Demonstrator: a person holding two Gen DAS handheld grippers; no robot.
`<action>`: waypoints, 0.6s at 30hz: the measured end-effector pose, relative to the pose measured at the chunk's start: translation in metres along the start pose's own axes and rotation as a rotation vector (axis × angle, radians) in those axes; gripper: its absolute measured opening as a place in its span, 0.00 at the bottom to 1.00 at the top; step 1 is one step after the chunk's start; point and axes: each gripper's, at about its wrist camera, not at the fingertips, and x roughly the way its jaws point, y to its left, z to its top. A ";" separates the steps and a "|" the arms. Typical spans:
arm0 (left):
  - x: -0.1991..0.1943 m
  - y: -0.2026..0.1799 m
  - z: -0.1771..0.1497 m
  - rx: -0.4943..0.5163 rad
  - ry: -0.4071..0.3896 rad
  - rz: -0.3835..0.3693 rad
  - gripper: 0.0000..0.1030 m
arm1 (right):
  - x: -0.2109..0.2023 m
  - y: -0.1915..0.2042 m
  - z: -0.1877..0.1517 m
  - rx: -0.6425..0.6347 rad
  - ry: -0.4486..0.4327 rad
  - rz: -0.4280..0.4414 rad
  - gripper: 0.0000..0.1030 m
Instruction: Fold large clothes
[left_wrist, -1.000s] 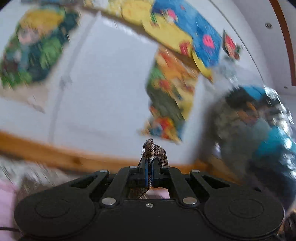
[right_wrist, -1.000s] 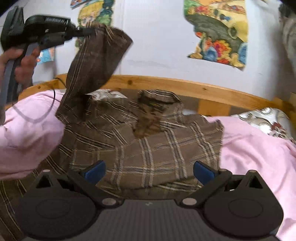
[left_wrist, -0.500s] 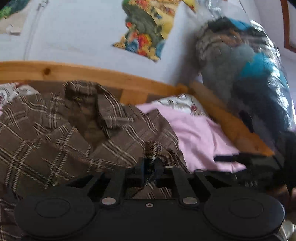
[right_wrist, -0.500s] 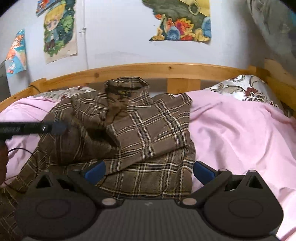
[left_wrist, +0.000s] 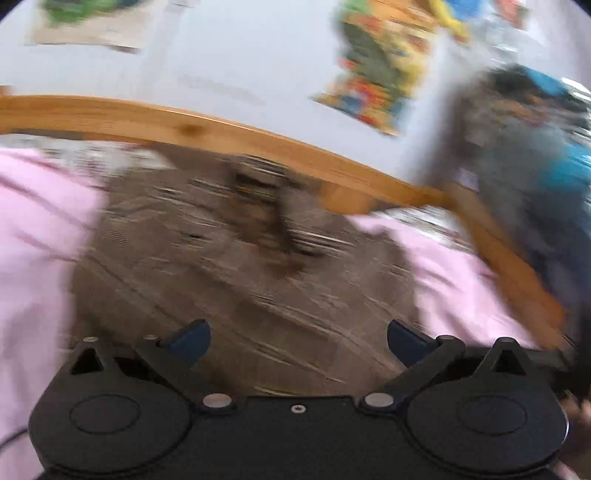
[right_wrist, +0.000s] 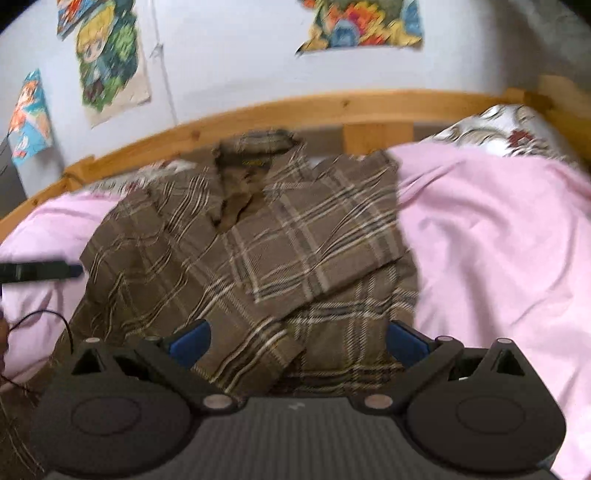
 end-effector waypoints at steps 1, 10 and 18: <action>0.000 0.010 0.003 -0.028 -0.009 0.065 0.99 | 0.005 0.003 -0.001 -0.010 0.011 0.008 1.00; 0.005 0.090 0.007 -0.180 0.009 0.389 0.99 | 0.069 0.019 0.001 0.068 0.181 -0.049 0.57; 0.005 0.091 0.017 -0.097 -0.034 0.347 0.99 | 0.038 0.010 0.008 0.094 0.108 -0.082 0.05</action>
